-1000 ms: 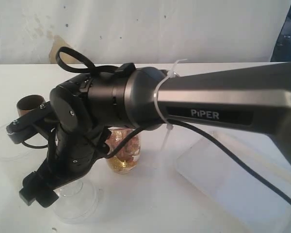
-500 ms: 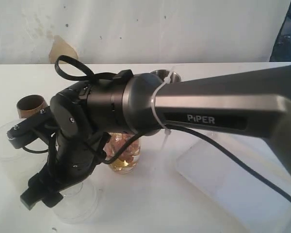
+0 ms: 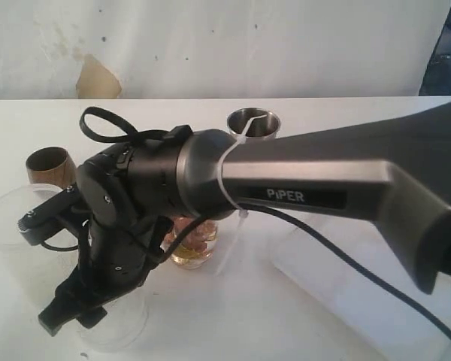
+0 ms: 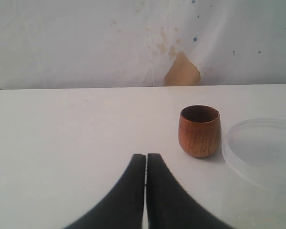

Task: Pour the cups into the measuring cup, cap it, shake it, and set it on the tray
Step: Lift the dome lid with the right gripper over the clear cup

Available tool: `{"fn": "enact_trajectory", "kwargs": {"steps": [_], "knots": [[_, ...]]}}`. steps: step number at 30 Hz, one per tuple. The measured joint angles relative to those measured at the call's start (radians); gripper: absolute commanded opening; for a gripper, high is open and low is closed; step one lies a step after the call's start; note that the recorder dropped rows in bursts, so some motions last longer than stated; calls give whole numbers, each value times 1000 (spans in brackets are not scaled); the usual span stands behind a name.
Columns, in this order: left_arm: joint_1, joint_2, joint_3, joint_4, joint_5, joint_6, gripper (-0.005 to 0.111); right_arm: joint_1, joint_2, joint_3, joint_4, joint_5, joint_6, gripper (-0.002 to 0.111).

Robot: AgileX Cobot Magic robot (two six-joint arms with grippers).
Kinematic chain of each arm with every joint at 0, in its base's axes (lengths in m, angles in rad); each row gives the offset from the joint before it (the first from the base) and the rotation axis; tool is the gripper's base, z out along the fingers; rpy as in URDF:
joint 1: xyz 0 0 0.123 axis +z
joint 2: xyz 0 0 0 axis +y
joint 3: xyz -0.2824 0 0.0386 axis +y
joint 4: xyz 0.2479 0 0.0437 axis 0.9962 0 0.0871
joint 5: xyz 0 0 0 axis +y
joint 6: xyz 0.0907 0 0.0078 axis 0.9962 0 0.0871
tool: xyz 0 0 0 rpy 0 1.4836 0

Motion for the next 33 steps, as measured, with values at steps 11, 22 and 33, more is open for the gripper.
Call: {"fn": "enact_trajectory", "kwargs": {"steps": [11, 22, 33], "knots": [[0, 0, 0, 0, 0, 0, 1, 0, -46, -72, 6, 210, 0, 0], [0, 0, 0, 0, 0, 0, 1, -8, -409, -80, -179, 232, 184, 0], [0, 0, 0, 0, 0, 0, 1, -278, -382, -80, -104, 251, 160, 0]]}}
